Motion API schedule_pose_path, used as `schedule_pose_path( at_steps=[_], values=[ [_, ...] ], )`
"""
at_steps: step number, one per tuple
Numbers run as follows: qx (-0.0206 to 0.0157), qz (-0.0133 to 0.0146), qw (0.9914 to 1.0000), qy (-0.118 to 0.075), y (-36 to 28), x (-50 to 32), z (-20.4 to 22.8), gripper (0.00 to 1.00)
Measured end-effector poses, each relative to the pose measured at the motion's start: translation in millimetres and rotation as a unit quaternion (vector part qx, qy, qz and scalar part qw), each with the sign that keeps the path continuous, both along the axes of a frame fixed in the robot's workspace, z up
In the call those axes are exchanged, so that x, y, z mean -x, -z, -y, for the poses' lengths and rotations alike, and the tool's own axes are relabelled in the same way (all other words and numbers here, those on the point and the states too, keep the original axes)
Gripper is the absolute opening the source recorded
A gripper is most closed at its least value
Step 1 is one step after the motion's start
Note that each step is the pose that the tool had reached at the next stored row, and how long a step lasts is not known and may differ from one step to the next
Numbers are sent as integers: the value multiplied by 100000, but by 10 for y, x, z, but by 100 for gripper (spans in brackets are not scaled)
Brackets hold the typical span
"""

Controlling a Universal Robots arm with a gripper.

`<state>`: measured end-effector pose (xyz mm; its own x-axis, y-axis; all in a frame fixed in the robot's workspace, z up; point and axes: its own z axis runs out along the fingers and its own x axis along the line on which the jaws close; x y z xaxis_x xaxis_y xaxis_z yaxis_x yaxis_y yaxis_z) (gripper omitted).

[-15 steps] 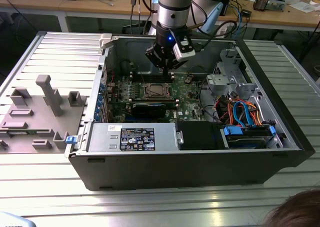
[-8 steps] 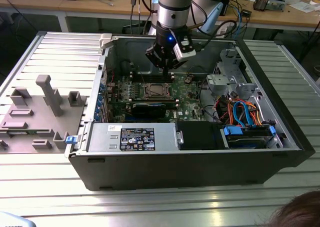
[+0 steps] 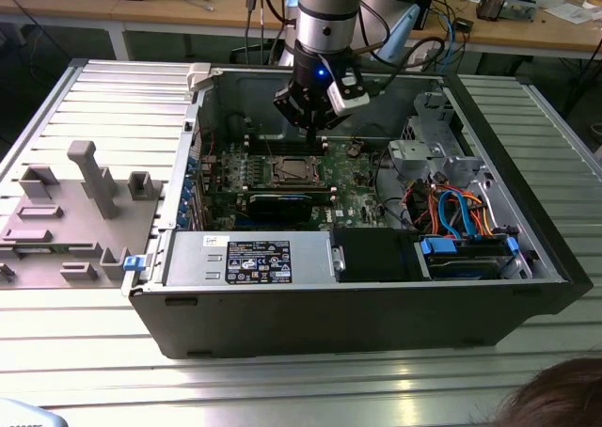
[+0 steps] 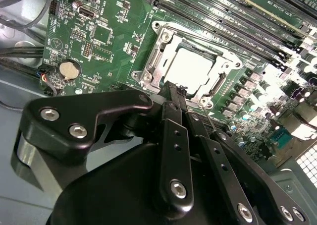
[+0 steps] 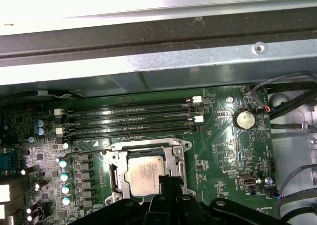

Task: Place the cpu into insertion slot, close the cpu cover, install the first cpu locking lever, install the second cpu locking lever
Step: 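Install the first cpu locking lever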

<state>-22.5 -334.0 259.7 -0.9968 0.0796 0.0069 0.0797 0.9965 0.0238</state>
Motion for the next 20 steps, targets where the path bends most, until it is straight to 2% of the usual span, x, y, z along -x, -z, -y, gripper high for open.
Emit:
schedule_pose_path(
  at_steps=[20],
  values=[
    [-504,-1,99965,-2609,0,0,0,11]
  ],
)
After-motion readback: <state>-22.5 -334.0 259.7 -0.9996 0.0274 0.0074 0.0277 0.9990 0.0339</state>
